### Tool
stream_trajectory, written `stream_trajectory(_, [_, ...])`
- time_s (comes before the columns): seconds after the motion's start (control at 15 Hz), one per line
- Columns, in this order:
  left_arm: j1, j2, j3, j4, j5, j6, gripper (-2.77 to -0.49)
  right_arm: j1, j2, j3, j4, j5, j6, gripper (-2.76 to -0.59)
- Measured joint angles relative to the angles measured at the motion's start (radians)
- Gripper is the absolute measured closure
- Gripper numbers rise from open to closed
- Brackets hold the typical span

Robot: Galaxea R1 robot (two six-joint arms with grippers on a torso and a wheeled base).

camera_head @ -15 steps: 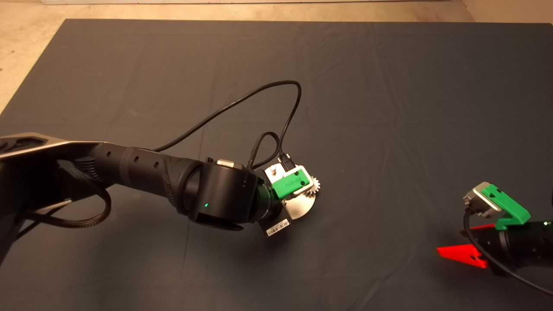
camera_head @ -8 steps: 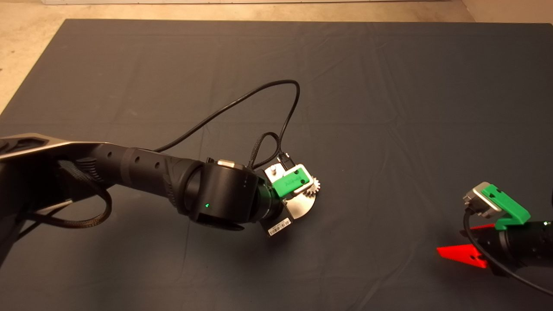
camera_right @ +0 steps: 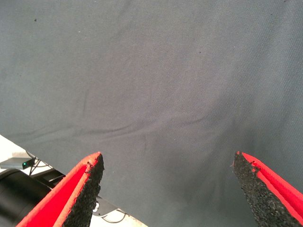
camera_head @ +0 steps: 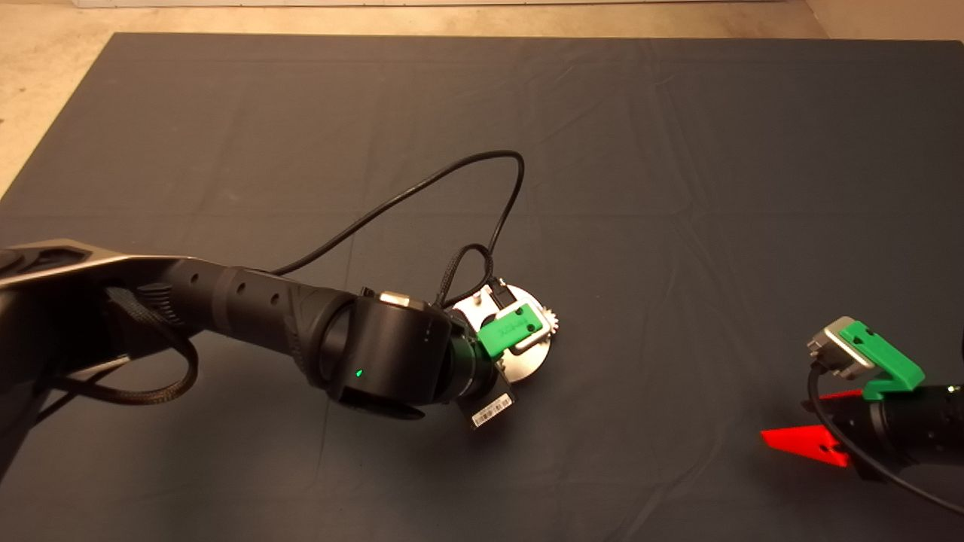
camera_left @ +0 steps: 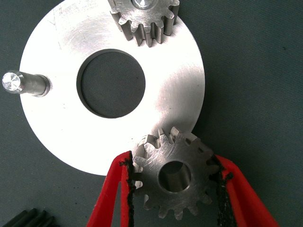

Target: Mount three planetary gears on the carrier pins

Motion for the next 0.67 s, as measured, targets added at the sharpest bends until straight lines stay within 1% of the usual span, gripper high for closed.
stream_trajectory(0.07, [0.002, -0.003, 0.001, 0.0, -0.002, 0.0, -0.8, 0.0, 0.0, 0.0, 0.0, 0.0, 0.0, -2.02])
stream_trajectory(0.2, [0.009, -0.005, 0.004, 0.011, -0.001, 0.001, -0.8, 0.0, 0.0, 0.0, 0.0, 0.0, 0.0, -2.02])
stream_trajectory(0.4, [0.011, -0.005, 0.004, 0.022, -0.001, 0.006, -0.8, 0.0, 0.0, 0.0, 0.0, 0.0, 0.0, -2.02])
stream_trajectory(0.67, [0.011, -0.005, 0.002, 0.023, -0.003, 0.047, -0.78, 0.0, 0.0, 0.0, 0.0, 0.0, 0.0, -2.02])
